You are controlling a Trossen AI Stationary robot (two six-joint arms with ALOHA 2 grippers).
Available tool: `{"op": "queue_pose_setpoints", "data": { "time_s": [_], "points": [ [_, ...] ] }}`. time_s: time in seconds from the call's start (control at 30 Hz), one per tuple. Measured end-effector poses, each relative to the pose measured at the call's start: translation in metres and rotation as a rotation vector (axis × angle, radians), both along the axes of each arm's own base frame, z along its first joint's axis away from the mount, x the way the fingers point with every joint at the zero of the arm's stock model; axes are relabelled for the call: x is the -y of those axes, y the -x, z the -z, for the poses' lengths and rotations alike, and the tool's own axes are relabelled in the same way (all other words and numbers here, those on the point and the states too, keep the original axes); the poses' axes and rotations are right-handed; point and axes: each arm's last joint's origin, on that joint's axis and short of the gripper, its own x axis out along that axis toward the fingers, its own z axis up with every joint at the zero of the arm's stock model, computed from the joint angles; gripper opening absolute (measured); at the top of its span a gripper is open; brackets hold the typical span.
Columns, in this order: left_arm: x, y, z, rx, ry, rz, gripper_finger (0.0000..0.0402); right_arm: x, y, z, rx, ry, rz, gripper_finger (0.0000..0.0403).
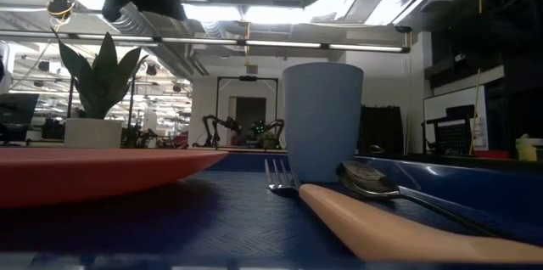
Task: Pick and place plate/cup/fork/spoon on tray
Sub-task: Return to Home Position
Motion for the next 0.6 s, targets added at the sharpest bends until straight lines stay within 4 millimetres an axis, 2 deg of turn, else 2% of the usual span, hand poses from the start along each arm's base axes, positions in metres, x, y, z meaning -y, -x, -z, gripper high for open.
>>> {"op": "queue_pose_setpoints", "data": {
  "time_s": [0.2,0.47,0.6],
  "points": [
    [0.000,0.028,0.031,0.005,-0.160,0.307,0.0012,0.000,0.000,0.000,0.001,0.000,0.000,0.0127],
    [0.005,0.065,0.068,0.099,-0.699,0.906,0.0001,0.000,0.000,0.000,0.001,0.000,0.000,0.0127],
    [0.003,0.081,0.088,0.153,-0.762,0.983,0.0006,0.000,0.000,0.000,0.000,0.000,0.000,0.0127]
  ]
}}
